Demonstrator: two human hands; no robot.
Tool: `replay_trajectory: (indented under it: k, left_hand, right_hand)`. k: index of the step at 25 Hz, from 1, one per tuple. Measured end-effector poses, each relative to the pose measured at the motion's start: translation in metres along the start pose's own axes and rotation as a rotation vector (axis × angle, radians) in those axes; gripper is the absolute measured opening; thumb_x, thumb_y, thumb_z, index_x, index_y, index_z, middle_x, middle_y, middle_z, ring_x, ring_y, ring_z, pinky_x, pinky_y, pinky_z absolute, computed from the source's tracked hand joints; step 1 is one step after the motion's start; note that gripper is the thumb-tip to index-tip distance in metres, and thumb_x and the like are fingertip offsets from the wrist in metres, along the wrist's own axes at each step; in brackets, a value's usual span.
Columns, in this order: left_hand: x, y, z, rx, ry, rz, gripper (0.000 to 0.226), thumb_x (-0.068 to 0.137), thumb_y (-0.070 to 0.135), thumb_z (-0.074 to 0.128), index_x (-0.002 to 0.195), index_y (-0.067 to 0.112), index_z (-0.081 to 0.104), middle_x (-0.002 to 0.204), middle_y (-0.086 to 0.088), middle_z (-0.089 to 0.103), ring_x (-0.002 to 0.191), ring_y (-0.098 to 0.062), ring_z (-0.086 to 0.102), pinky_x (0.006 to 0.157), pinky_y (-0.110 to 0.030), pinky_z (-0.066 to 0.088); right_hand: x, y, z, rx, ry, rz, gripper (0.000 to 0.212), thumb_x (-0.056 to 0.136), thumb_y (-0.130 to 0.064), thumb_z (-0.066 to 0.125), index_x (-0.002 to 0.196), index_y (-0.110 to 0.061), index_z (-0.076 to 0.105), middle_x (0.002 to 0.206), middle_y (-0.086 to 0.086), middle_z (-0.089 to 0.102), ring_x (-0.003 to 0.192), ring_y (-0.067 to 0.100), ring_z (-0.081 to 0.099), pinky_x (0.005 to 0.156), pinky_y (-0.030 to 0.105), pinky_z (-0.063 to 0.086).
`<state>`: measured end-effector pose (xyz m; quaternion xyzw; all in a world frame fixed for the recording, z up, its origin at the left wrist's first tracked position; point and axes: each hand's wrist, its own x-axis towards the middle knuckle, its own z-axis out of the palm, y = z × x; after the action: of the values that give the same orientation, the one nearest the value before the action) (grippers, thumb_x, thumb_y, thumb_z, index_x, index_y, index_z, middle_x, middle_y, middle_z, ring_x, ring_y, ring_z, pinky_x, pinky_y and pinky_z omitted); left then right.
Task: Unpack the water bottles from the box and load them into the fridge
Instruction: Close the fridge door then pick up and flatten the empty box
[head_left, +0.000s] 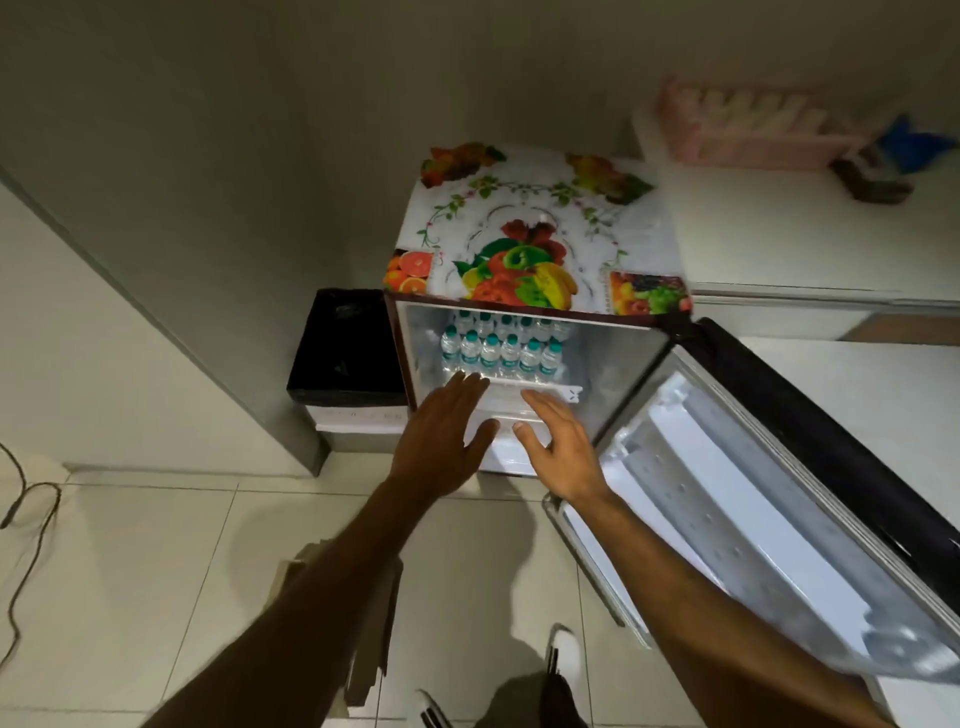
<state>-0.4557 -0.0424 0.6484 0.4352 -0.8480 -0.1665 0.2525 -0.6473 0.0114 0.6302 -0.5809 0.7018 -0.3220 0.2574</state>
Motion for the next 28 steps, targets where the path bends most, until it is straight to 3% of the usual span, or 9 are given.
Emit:
replay_trajectory:
  k: [4, 7, 11, 19, 23, 28]
  left_hand:
    - [-0.037, 0.042, -0.010, -0.024, -0.048, -0.052, 0.059, 0.099, 0.052, 0.046, 0.149, 0.019, 0.042, 0.155, -0.002, 0.041, 0.145, -0.018, 0.034, 0.113, -0.030, 0.022]
    - [-0.058, 0.074, -0.001, -0.028, -0.056, -0.087, 0.059, 0.098, 0.048, 0.050, 0.150, 0.021, 0.041, 0.156, -0.001, 0.040, 0.145, -0.019, 0.035, 0.112, -0.030, 0.023]
    - [-0.073, 0.134, 0.027, -0.055, -0.027, -0.088, 0.056, 0.098, 0.043, 0.056, 0.148, 0.020, 0.044, 0.153, -0.003, 0.044, 0.142, -0.022, 0.039, 0.113, -0.035, 0.030]
    - [-0.059, 0.286, 0.129, -0.181, -0.068, -0.201, 0.062, 0.096, 0.047, 0.057, 0.151, 0.026, 0.037, 0.158, 0.004, 0.036, 0.145, -0.016, 0.033, 0.116, -0.038, 0.033]
    - [-0.042, 0.350, 0.174, -0.233, -0.154, -0.189, 0.062, 0.099, 0.042, 0.053, 0.154, 0.026, 0.030, 0.163, 0.005, 0.026, 0.149, -0.013, 0.023, 0.119, -0.038, 0.029]
    - [-0.019, 0.397, 0.222, -0.222, -0.257, -0.171, 0.067, 0.101, 0.033, 0.053, 0.158, 0.019, 0.021, 0.165, 0.001, 0.016, 0.152, -0.016, 0.013, 0.123, -0.035, 0.019]
  right_hand:
    - [-0.055, -0.009, -0.036, -0.026, -0.065, -0.014, 0.053, 0.100, -0.047, 0.051, 0.150, -0.033, 0.041, 0.155, -0.005, 0.041, 0.144, 0.014, 0.034, 0.112, 0.045, 0.041]
    - [-0.090, 0.005, -0.070, -0.051, -0.086, -0.033, 0.055, 0.098, -0.051, 0.050, 0.150, -0.037, 0.039, 0.153, -0.008, 0.043, 0.135, 0.016, 0.045, 0.107, 0.043, 0.045]
    - [-0.107, 0.036, -0.136, -0.095, -0.071, -0.083, 0.051, 0.098, -0.044, 0.055, 0.146, -0.031, 0.047, 0.149, -0.006, 0.049, 0.137, 0.014, 0.044, 0.113, 0.039, 0.039]
    - [-0.107, 0.139, -0.287, -0.243, -0.081, -0.210, 0.042, 0.097, -0.036, 0.058, 0.133, -0.015, 0.061, 0.131, 0.003, 0.065, 0.120, 0.021, 0.059, 0.104, 0.037, 0.046]
    - [-0.099, 0.191, -0.329, -0.370, -0.108, -0.188, 0.042, 0.097, -0.029, 0.061, 0.138, -0.021, 0.057, 0.145, -0.002, 0.054, 0.133, 0.018, 0.047, 0.113, 0.030, 0.035]
    - [-0.095, 0.249, -0.345, -0.426, -0.270, -0.145, 0.055, 0.097, -0.029, 0.061, 0.149, -0.026, 0.043, 0.162, -0.008, 0.027, 0.150, 0.017, 0.024, 0.120, 0.042, 0.029]
